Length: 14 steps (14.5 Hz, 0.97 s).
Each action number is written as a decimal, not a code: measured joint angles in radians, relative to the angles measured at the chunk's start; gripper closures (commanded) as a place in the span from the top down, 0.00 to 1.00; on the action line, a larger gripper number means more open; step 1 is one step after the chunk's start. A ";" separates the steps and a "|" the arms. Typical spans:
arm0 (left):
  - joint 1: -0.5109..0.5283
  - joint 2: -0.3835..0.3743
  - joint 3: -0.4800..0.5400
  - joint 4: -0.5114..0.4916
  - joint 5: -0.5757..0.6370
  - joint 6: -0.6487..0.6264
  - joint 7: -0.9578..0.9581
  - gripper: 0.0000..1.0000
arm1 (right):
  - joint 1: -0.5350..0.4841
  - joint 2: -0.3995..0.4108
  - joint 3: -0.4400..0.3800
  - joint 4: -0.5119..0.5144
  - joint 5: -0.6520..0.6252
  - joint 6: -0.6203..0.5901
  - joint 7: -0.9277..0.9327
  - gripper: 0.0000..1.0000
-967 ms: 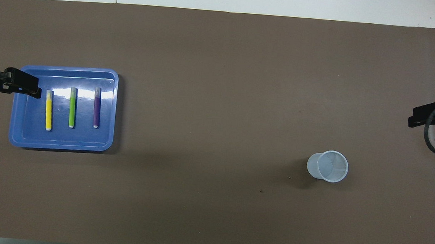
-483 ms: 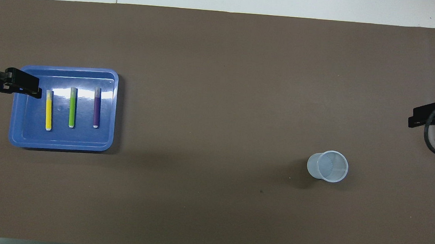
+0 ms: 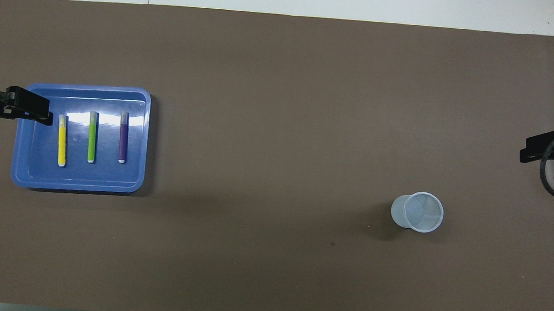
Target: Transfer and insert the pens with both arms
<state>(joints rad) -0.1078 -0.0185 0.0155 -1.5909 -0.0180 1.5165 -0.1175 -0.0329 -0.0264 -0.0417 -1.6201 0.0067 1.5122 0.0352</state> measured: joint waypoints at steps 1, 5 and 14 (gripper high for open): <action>0.000 0.000 0.000 0.000 0.000 0.000 0.000 1.00 | 0.000 0.000 0.000 0.000 0.000 0.000 0.000 1.00; 0.000 0.000 0.000 0.000 0.000 0.000 0.000 1.00 | 0.000 0.000 0.000 0.000 0.000 0.000 0.000 1.00; 0.022 0.000 0.001 -0.003 0.000 0.000 0.001 1.00 | 0.000 0.000 0.000 0.000 0.000 0.000 0.000 1.00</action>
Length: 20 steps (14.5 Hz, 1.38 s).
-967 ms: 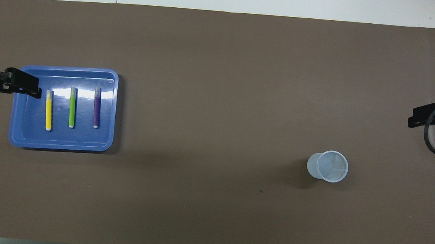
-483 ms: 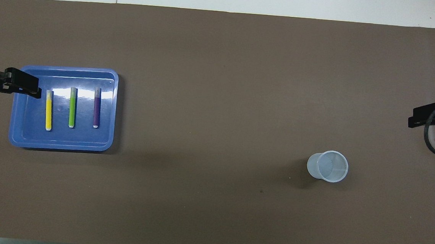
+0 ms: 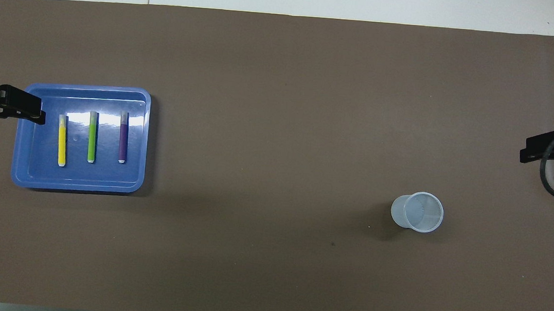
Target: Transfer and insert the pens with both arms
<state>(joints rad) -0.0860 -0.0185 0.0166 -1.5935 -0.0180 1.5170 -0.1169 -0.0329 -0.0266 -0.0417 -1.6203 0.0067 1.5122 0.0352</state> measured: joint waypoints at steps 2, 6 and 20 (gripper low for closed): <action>0.000 -0.003 -0.001 -0.016 0.000 0.002 0.000 1.00 | 0.000 0.000 0.000 0.000 0.000 0.000 0.000 1.00; 0.012 -0.036 0.001 -0.118 0.000 0.076 0.008 1.00 | 0.000 0.000 0.000 0.000 0.000 0.000 0.000 1.00; 0.245 0.251 0.005 -0.345 0.000 0.609 0.356 0.95 | 0.000 0.000 0.000 0.000 0.000 0.000 0.000 1.00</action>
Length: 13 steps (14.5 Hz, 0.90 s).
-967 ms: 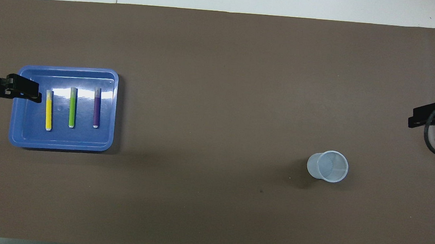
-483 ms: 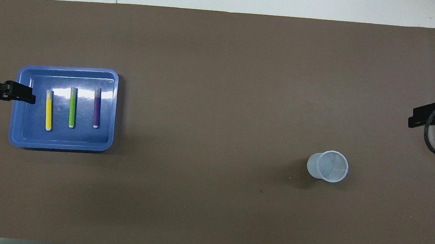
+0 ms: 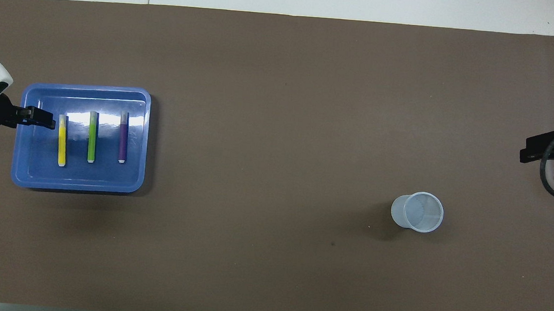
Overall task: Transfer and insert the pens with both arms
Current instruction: 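Lower the left gripper onto the yellow pen in the blue tray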
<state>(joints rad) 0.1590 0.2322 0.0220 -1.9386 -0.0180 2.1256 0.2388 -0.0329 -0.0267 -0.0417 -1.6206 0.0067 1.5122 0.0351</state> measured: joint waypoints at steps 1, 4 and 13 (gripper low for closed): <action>0.000 0.013 -0.001 -0.020 0.000 0.026 0.001 0.93 | 0.000 0.000 0.000 0.000 0.000 0.000 0.000 1.00; -0.003 0.047 -0.008 -0.041 0.000 0.060 0.001 0.84 | 0.000 0.000 0.000 0.000 0.000 0.000 0.000 1.00; -0.019 0.073 -0.010 -0.042 0.000 0.084 0.001 0.58 | 0.002 -0.001 0.005 0.000 0.001 0.019 0.001 1.00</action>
<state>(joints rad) 0.1401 0.3053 0.0124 -1.9803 -0.0180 2.2095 0.2400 -0.0304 -0.0273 -0.0367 -1.6207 0.0078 1.5315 0.0357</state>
